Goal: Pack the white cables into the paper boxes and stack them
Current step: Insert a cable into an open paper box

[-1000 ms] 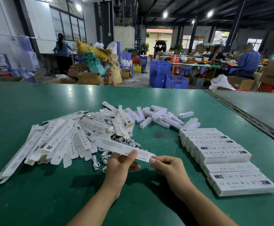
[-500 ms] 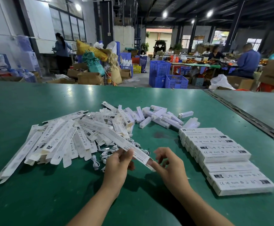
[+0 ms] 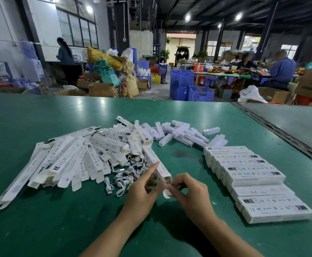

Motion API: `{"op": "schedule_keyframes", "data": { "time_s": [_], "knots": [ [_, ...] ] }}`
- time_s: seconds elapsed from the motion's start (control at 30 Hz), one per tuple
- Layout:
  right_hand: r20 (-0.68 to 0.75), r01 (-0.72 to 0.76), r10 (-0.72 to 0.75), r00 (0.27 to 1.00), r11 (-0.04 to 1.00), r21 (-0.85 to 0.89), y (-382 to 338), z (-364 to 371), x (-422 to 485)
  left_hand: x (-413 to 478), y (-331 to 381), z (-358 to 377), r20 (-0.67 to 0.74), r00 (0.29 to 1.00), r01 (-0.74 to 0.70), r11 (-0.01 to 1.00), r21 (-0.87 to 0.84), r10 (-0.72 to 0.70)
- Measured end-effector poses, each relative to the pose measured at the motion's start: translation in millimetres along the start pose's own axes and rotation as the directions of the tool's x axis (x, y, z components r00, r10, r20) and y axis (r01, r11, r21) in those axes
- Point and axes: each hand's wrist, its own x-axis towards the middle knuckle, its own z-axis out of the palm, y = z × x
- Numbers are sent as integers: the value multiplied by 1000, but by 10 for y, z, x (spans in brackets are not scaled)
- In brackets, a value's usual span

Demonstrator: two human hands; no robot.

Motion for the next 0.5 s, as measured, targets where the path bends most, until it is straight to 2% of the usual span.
{"op": "schedule_keyframes", "data": {
  "time_s": [0.13,0.27,0.4,0.5],
  "knots": [
    [5,68,-68,998,998,-13,-4,-26,11,-7,8,-3,-40,999,27,1000,-6,-27],
    [82,197,-191,978,978,-70,-23,-28,-2,-3,18,-7,-85,996,37,999,-25,-39],
    [181,205,-191,965,977,-63,-28,-35,-28,8,14,-10,-119,992,25,998,-54,-32],
    [147,229,-216,965,970,-80,-16,-2,-22,6,3,-6,-133,991,23,1000,-13,-24]
  ]
}}
